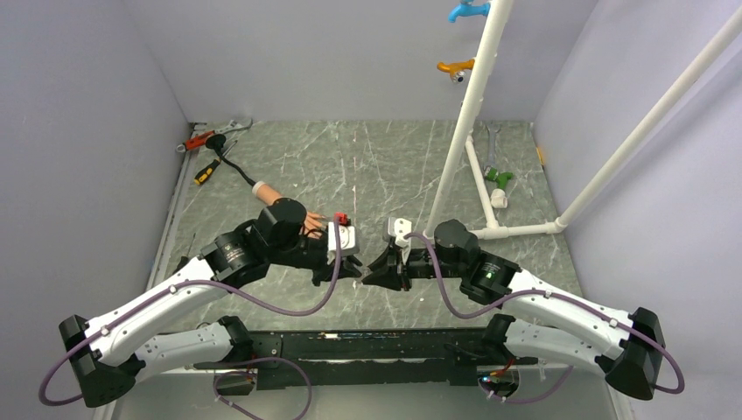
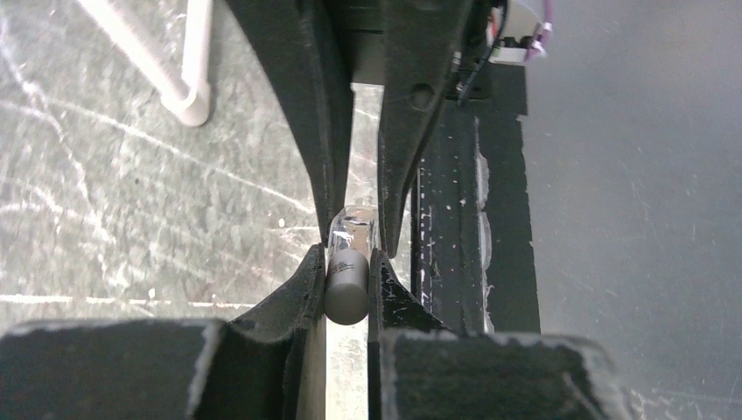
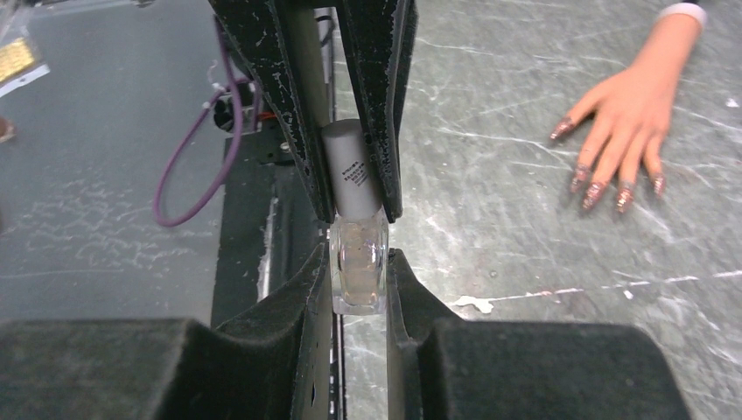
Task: Paint the nails
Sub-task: Unscrew the nail polish bottle.
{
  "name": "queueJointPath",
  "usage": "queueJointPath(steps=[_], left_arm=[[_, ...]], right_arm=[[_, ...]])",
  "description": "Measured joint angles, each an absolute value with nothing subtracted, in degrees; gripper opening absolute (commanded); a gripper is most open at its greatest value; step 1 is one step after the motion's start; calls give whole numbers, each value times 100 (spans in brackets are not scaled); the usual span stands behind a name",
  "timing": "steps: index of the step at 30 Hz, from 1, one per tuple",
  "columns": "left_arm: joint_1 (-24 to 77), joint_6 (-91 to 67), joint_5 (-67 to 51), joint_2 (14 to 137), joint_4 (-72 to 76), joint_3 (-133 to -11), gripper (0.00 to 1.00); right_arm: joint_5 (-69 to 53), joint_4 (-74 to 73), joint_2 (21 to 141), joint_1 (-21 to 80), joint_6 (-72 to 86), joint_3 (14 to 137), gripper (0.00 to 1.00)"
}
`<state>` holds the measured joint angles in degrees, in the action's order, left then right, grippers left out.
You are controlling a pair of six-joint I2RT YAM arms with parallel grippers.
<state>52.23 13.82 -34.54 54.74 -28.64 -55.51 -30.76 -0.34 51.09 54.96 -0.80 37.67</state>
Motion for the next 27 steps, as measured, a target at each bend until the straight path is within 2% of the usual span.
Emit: queueJointPath(steps=[11,15,19,22,27], left_arm=[[5443,180,-1955,5798,-3033,-5953,1],[5546,-36,-1634,5933,-3264,-6071,20],[5590,-45,-1553,6025,-3542,-6283,60],[5675,139,-1682,6097,-3809,-6624,79],[5710,615,-1699,6139,-4423,-7244,88]], right_arm=[[-1949,134,5207,5634,62,3778,0],[-1767,56,5308,5725,60,3798,0],[-1695,106,5325,5813,64,3798,0],[-1695,281,5328,5817,64,3798,0],[-1822,508,5328,5817,110,3798,0]])
